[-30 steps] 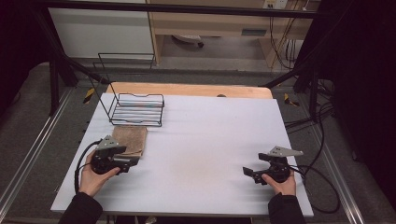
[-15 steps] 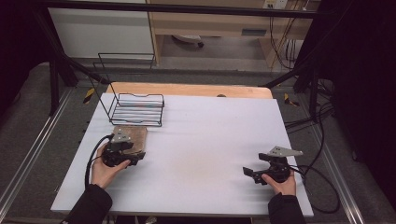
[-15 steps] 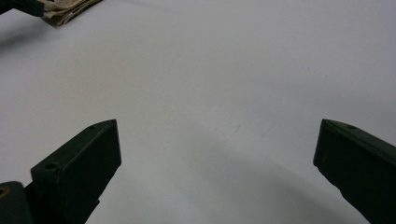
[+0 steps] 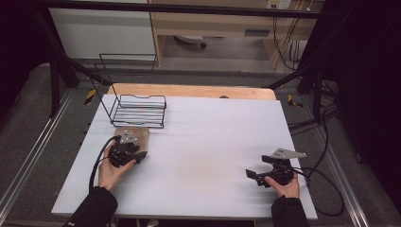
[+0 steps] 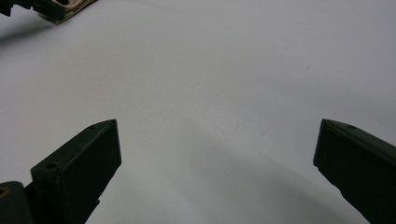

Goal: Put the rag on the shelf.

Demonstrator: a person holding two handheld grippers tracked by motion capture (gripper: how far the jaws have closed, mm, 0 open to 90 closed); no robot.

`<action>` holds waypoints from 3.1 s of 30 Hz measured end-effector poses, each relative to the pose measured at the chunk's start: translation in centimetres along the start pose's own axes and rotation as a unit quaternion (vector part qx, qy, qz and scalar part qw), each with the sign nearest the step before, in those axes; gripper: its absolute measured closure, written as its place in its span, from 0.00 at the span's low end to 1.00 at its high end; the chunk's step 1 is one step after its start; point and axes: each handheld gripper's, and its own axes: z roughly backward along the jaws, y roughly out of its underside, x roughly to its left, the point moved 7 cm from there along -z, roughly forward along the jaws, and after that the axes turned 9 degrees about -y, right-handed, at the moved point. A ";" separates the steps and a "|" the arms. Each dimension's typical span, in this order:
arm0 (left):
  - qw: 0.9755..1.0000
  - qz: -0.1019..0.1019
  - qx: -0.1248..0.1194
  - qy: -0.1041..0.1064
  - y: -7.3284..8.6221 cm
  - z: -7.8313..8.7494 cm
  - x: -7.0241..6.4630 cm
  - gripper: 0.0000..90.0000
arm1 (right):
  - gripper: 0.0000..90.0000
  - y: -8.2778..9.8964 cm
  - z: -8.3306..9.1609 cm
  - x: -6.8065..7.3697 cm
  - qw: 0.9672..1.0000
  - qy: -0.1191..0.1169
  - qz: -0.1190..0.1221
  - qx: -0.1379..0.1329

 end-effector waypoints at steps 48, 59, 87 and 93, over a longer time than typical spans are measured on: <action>1.000 0.019 0.003 0.002 -0.9 0.8 0.6 0.94 | 0.02 -0.2 0.2 0.0 1.000 -0.003 -0.001 -0.006; 0.999 0.001 -0.017 0.039 -0.3 3.3 -0.5 0.94 | 0.02 -0.1 0.1 0.0 1.000 -0.005 0.000 -0.004; 0.995 -0.030 -0.005 0.097 3.1 5.6 -4.9 0.91 | 0.02 -0.2 -0.4 0.6 1.000 -0.008 0.002 0.004; 0.995 -0.015 -0.034 0.095 2.4 6.3 -4.3 0.75 | 0.02 -0.6 -1.0 1.0 1.000 -0.014 0.003 0.001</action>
